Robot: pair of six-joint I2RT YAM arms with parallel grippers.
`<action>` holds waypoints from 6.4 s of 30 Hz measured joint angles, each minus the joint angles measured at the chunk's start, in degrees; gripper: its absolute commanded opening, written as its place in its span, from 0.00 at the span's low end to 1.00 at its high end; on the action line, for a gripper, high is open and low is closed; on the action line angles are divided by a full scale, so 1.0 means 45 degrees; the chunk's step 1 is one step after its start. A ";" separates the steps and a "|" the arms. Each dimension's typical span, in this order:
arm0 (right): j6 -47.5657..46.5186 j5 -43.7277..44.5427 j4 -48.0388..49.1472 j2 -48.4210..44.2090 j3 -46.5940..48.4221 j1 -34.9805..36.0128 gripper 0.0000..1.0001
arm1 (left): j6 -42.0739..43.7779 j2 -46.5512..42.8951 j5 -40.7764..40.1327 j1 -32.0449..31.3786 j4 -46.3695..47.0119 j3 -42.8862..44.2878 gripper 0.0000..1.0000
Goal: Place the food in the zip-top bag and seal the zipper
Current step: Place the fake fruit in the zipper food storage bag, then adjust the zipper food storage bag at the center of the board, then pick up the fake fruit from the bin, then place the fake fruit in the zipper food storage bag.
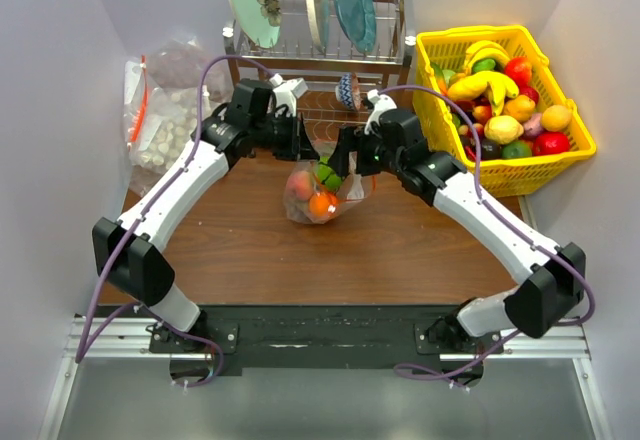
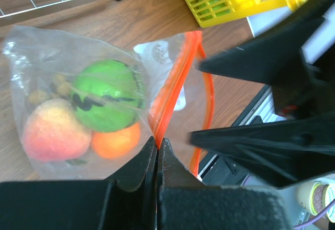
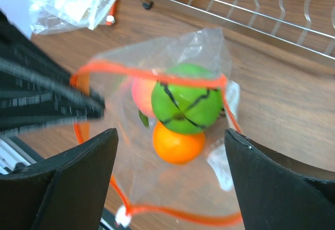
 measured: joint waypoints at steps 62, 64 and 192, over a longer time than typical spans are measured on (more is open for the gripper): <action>-0.0471 0.1409 -0.5518 0.0233 0.3546 -0.0549 0.63 | 0.0087 -0.1001 -0.0136 0.0763 0.0767 -0.1511 0.00; -0.0559 0.1438 -0.5712 0.0160 0.4114 -0.1073 0.61 | 0.0092 -0.0996 -0.0160 0.0763 0.0947 -0.1661 0.00; -0.1972 0.3400 -0.4396 -0.0957 0.4352 -0.0291 0.90 | 0.0214 -0.0869 -0.0170 0.0763 0.1010 -0.1855 0.00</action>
